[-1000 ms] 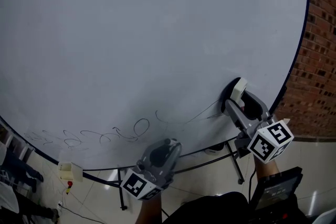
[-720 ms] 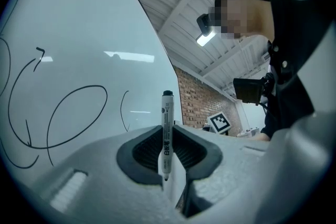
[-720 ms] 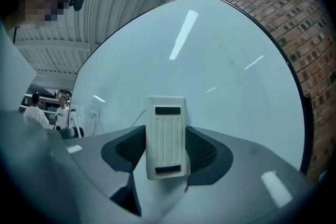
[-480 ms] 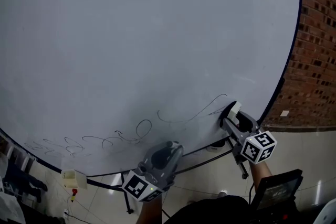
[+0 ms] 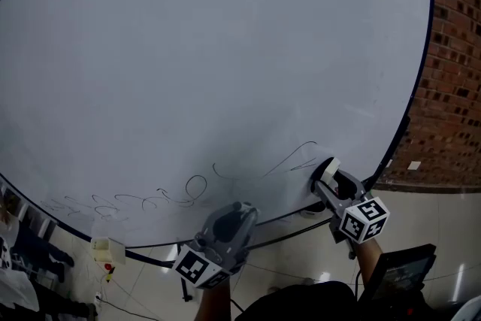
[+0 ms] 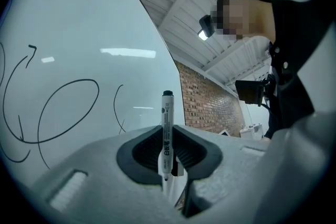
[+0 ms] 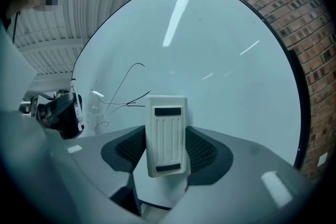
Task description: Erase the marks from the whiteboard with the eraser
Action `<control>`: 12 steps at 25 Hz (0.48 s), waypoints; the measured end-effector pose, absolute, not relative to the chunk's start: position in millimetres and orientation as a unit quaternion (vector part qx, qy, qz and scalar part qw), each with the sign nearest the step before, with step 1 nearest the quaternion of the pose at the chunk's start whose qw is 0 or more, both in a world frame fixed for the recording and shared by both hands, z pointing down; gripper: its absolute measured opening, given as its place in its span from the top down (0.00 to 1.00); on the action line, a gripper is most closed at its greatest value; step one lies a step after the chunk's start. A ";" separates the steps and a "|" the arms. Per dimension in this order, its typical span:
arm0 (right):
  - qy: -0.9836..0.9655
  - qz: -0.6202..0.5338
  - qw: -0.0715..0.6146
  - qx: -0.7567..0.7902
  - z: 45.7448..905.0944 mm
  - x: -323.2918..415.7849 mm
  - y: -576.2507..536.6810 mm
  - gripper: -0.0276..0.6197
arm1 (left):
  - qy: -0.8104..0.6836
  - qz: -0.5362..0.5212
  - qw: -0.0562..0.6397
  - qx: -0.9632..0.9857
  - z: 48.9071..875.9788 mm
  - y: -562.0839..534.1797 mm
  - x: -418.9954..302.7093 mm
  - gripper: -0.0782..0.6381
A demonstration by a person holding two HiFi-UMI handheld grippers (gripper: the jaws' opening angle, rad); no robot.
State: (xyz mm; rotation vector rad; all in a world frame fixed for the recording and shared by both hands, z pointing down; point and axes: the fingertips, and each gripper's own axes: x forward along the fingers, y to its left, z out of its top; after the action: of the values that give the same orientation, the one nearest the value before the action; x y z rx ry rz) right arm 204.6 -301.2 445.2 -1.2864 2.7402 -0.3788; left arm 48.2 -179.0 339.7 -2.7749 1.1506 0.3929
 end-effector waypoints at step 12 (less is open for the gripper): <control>0.894 -0.128 0.076 -0.422 395.1 200.8 -299.5 0.59 | 0.367 0.125 0.055 -0.920 341.1 -178.3 51.5 0.81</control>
State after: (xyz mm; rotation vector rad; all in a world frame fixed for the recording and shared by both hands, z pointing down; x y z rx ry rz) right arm 200.8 -299.5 395.1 -1.2647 2.6804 -0.3840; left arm 51.5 -178.3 341.1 -2.7939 1.1142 0.3804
